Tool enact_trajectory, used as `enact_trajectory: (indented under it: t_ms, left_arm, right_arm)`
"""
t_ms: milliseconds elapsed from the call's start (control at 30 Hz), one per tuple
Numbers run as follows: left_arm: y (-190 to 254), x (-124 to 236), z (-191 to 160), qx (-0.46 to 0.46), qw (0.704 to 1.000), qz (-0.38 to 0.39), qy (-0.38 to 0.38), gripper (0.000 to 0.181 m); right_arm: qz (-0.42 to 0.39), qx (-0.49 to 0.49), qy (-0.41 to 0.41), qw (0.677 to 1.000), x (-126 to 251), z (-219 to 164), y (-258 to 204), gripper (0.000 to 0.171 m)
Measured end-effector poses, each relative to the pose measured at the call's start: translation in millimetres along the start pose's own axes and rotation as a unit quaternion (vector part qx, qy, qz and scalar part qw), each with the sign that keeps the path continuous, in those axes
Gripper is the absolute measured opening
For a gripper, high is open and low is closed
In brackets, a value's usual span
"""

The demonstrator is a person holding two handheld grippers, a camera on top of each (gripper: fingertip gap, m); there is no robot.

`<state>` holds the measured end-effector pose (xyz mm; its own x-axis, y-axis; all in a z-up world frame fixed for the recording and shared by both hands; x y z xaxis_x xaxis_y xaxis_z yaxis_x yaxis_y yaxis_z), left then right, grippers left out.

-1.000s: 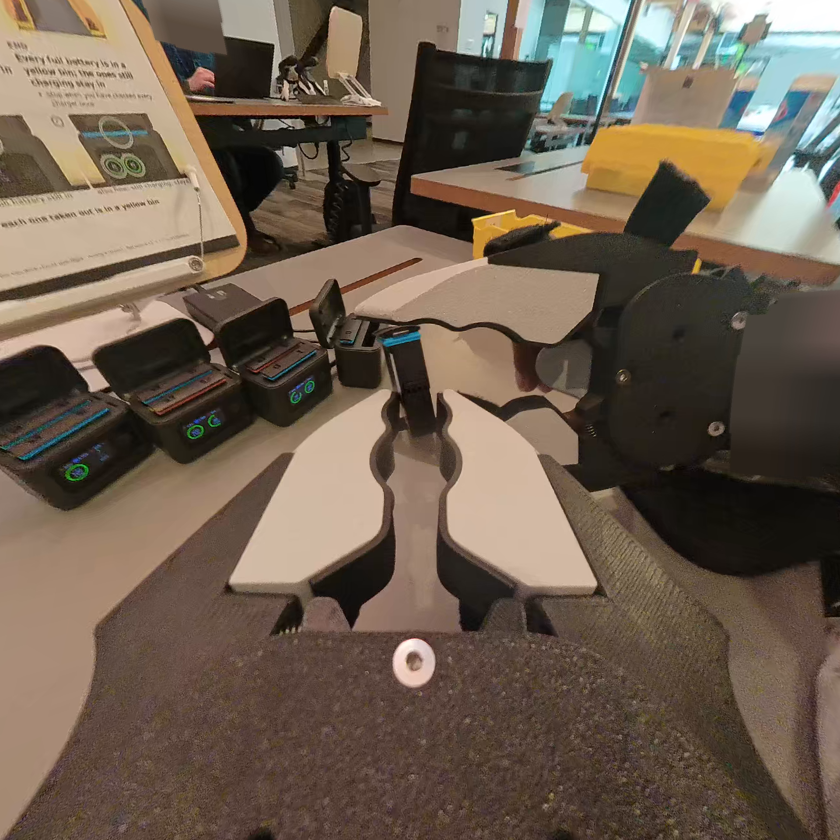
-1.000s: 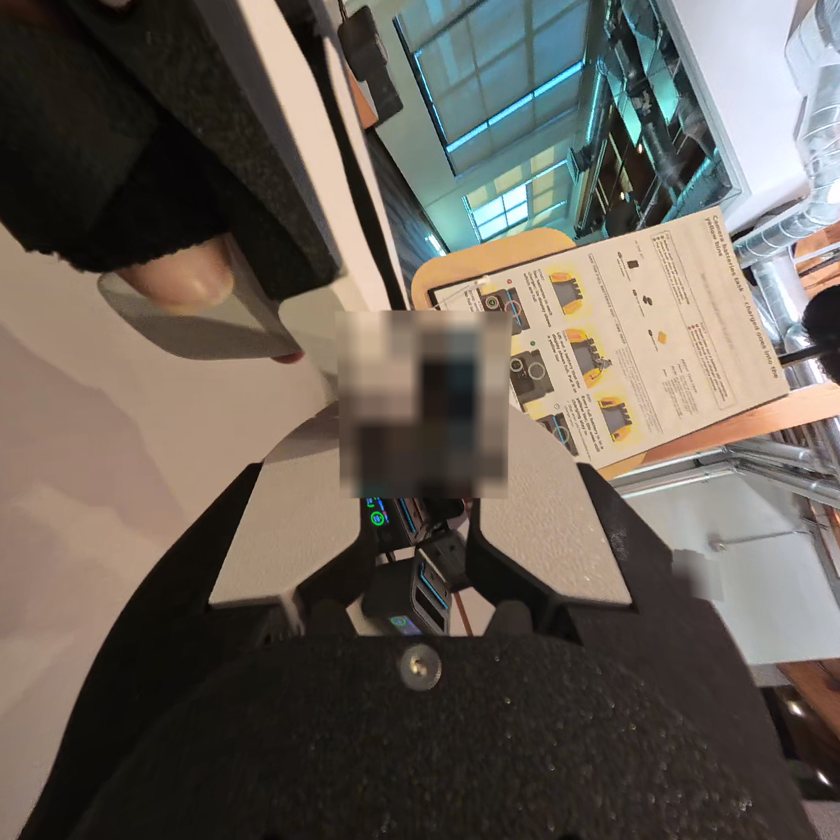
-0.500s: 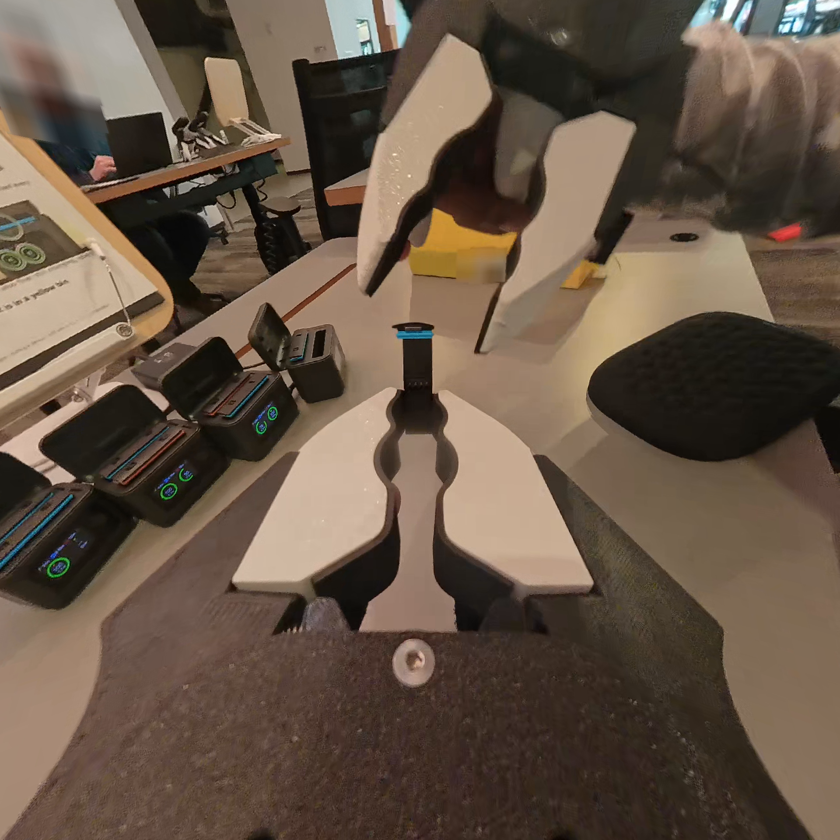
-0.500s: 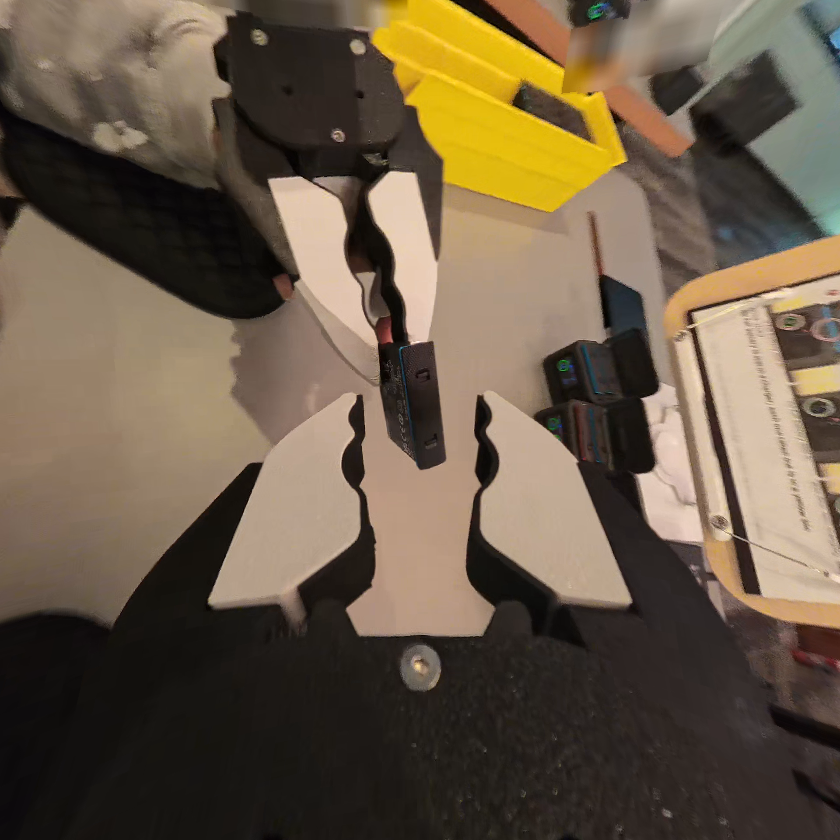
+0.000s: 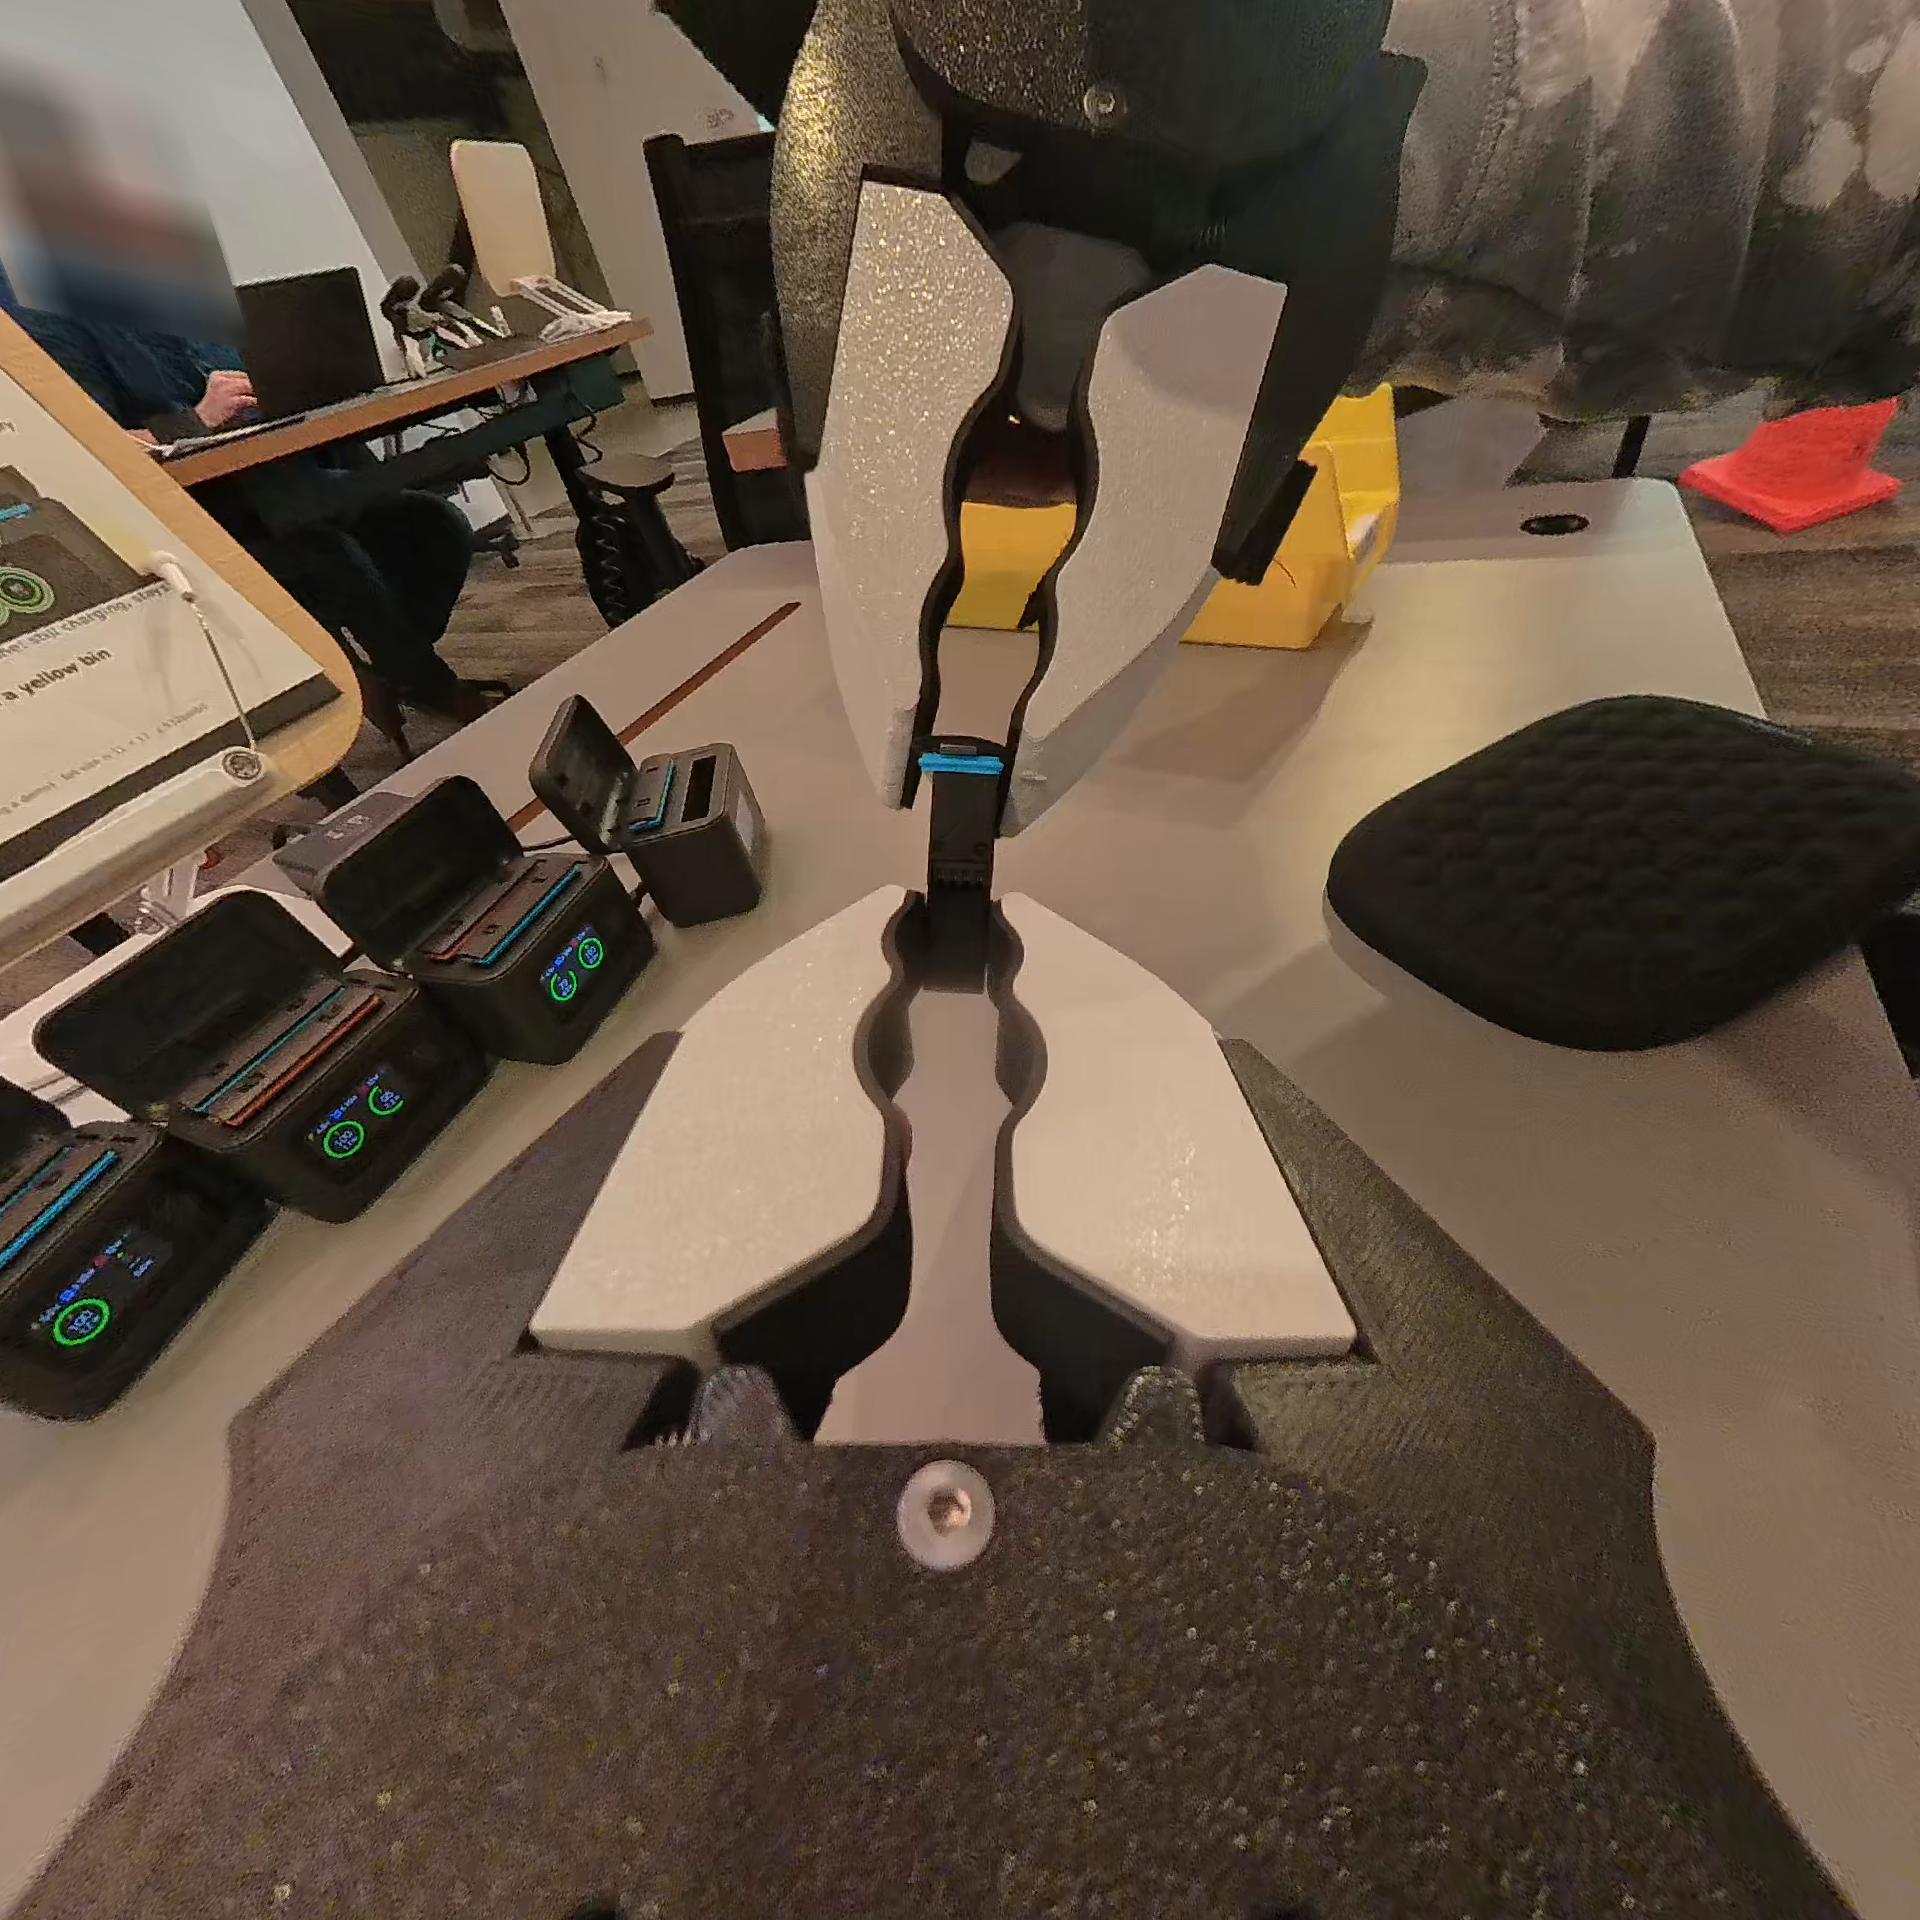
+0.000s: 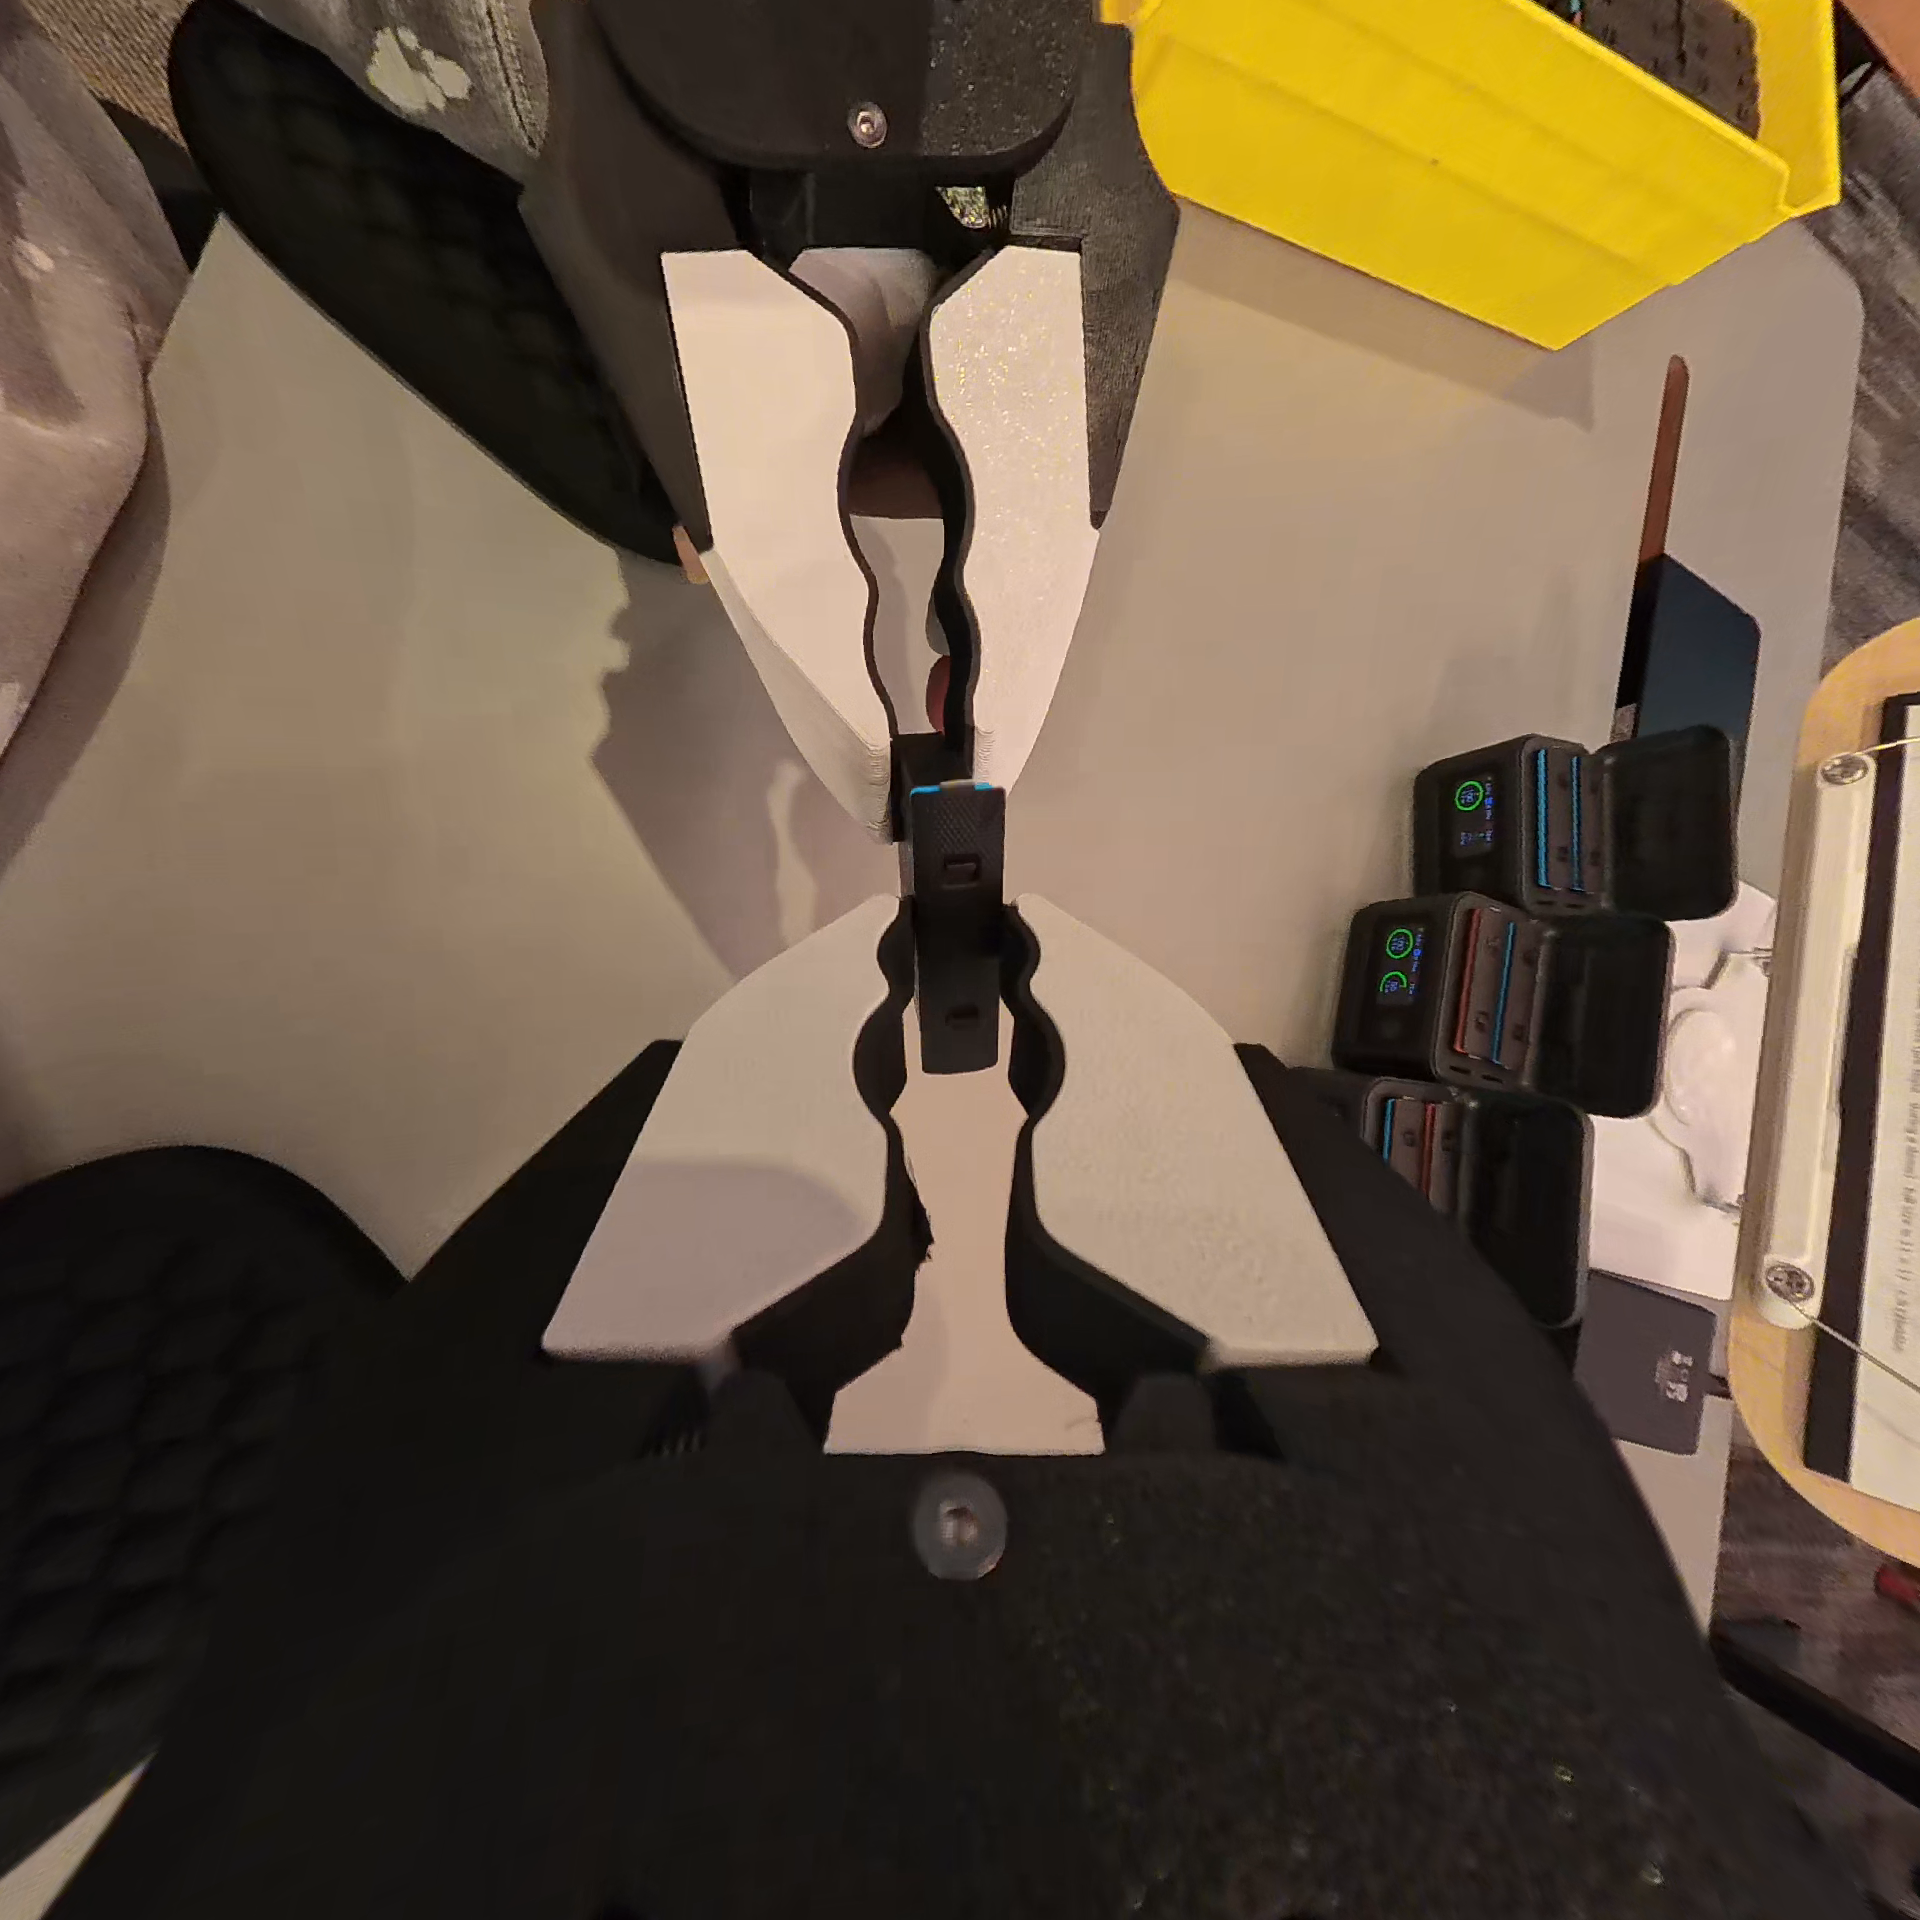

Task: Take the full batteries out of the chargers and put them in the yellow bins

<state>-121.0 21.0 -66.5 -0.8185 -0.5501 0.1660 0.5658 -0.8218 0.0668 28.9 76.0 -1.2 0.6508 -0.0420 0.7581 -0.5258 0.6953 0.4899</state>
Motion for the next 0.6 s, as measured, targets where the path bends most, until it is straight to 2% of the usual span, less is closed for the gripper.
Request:
enact_trajectory:
  t_ms: [133,333,467,600]
  left_arm:
    - [-4.5,0.7,-0.1,0.029,0.999,0.028,0.029,0.017]
    - [-13.2,8.9,-2.3,0.031,0.992,0.105,0.067,0.020]
    - [-17.6,10.9,-4.4,0.032,0.988,0.134,0.075,0.020]
    - [-23.0,11.4,-8.1,0.035,0.986,0.149,0.071,0.019]
  right_arm:
    - [-0.001,0.023,-0.036,0.999,12.9,-12.2,12.0,0.014]
    - [-0.032,0.037,-0.138,0.989,45.3,-73.3,61.8,0.014]
    - [-0.002,0.042,-0.185,0.982,49.9,-116.9,88.1,0.014]
    - [0.051,0.060,-0.207,0.975,39.2,-147.0,97.3,0.014]
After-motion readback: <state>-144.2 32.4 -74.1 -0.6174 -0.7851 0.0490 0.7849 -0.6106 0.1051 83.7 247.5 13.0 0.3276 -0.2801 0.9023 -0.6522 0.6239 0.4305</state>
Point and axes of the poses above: each gripper's, where its closed fingertips meet, x back along the fingers, z out of its top, y = z × x across the jaws, the point moved 10 cm from there along x, back along the fingers, and after that the axes turned 15 degrees about x, right-handed, at the moved point
